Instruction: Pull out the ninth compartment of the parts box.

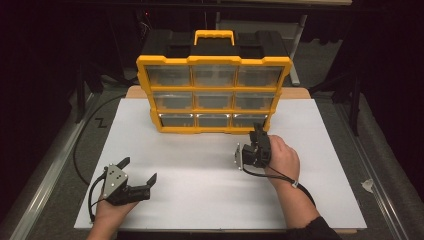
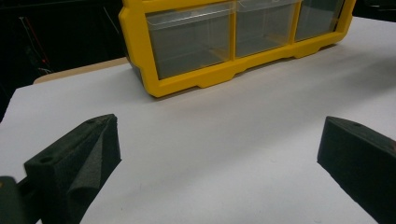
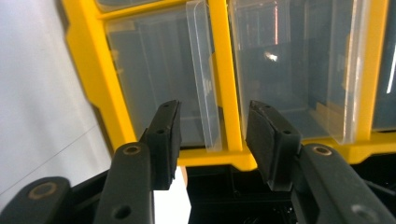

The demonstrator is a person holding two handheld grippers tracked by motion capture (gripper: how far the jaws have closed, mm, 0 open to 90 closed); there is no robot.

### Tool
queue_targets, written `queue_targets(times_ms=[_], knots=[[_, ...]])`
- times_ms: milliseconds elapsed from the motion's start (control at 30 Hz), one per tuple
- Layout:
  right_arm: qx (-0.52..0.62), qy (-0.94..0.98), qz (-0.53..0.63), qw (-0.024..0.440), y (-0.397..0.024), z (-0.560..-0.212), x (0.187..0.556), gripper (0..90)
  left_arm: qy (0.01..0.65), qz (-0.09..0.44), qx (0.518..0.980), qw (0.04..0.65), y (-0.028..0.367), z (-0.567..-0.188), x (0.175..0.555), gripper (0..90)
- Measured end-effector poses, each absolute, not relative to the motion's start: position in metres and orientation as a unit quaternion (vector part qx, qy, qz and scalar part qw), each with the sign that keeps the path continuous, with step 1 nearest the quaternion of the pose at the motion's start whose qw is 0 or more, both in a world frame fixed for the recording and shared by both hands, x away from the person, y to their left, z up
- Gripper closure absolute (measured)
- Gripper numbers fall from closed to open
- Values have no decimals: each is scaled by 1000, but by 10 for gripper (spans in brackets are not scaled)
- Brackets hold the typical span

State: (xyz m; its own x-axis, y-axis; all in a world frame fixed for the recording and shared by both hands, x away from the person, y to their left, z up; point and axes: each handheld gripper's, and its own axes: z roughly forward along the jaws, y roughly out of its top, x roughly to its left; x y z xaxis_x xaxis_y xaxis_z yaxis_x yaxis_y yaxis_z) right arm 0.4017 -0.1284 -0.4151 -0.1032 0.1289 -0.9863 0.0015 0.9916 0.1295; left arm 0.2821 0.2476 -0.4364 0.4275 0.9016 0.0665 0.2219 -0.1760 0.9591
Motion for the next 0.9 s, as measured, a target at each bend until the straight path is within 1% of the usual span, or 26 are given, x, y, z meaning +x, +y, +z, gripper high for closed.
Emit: queue_targets(times_ms=[200,300,467,633,667,767,867,900], knots=[[46,740,36,670,-128,-418,420,638,412,345,683,496,250,-436,282,2],[54,745,34,664,-127,-420,427,652,412,344,682,496,250,-436,282,2],[45,742,41,668,-122,-418,435,671,411,343,680,500,250,-436,282,2],[42,744,37,665,-116,-421,442,674,415,341,679,501,251,-436,282,2],[29,741,26,670,-114,-421,445,687,416,341,678,502,252,-436,281,2],[41,745,26,665,-114,-423,447,707,416,342,677,502,252,-436,281,2],[33,747,13,664,-114,-423,448,709,416,341,677,502,253,-436,281,2],[34,746,14,664,-115,-423,449,726,417,340,677,502,253,-436,281,2]])
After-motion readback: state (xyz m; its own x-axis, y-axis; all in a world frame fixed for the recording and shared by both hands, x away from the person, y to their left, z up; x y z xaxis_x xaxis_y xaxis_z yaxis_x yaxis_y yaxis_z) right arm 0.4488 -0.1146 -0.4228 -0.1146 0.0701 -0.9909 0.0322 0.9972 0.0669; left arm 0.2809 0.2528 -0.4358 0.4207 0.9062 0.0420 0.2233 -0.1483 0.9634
